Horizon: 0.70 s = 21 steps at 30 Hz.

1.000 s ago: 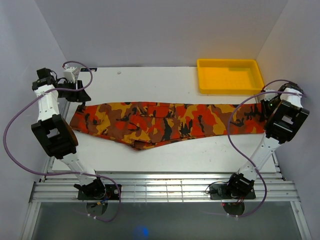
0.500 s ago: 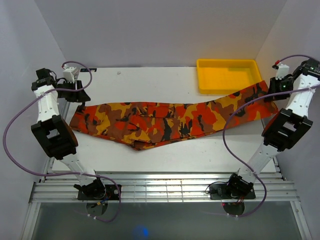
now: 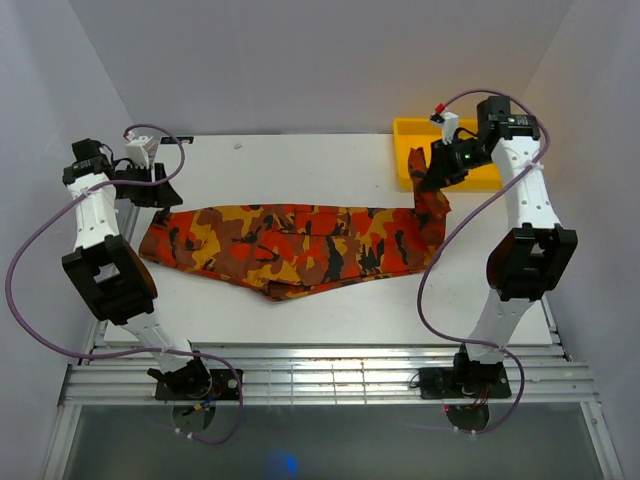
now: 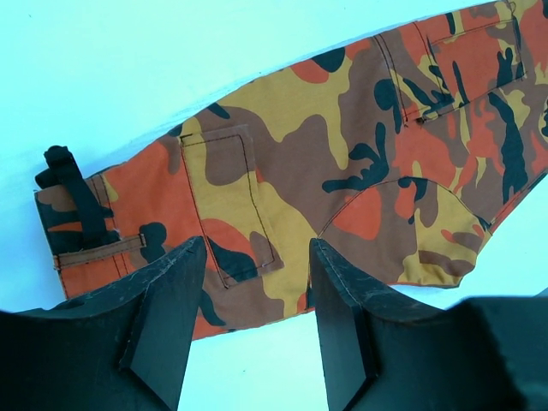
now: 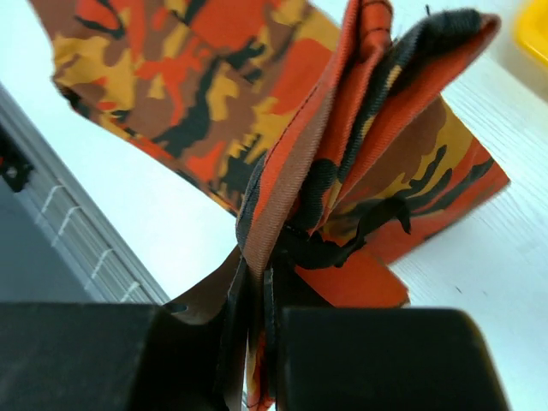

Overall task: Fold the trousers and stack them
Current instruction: Fold the trousers

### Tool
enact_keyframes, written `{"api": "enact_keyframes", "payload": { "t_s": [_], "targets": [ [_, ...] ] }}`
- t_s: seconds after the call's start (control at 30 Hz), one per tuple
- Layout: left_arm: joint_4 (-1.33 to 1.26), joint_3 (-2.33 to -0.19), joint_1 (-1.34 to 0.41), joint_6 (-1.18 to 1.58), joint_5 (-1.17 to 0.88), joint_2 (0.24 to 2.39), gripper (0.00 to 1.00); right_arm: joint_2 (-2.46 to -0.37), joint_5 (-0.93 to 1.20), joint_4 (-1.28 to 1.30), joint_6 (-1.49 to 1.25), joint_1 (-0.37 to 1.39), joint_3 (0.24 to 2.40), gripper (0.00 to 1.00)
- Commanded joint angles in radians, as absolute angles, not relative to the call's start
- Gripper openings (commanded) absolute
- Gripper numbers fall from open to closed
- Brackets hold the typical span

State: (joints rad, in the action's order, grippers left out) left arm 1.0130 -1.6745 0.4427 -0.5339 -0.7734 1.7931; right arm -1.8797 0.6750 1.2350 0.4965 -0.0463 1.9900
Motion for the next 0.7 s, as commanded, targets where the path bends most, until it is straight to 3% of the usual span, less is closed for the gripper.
{"api": "enact_keyframes", "payload": {
  "t_s": [0.0, 0.37, 0.53, 0.67],
  "targets": [
    [1.022, -1.672, 0.439, -0.529, -0.779, 1.735, 0.64, -1.865, 0.788, 1.183, 0.419, 0.043, 2.009, 0.08],
    [1.042, -1.608, 0.446, -0.500, -0.788, 1.678, 0.68, -2.055, 0.660, 1.083, 0.221, 0.322, 2.151, 0.08],
    [1.034, -1.598, 0.446, -0.486, -0.790, 1.680, 0.68, -2.011, 0.762, 0.755, -0.045, 0.340, 1.927, 0.08],
    [1.029, -1.594, 0.446, -0.479, -0.784, 1.683, 0.68, -2.010, 0.715, 0.626, -0.152, 0.419, 1.863, 0.08]
  ]
}}
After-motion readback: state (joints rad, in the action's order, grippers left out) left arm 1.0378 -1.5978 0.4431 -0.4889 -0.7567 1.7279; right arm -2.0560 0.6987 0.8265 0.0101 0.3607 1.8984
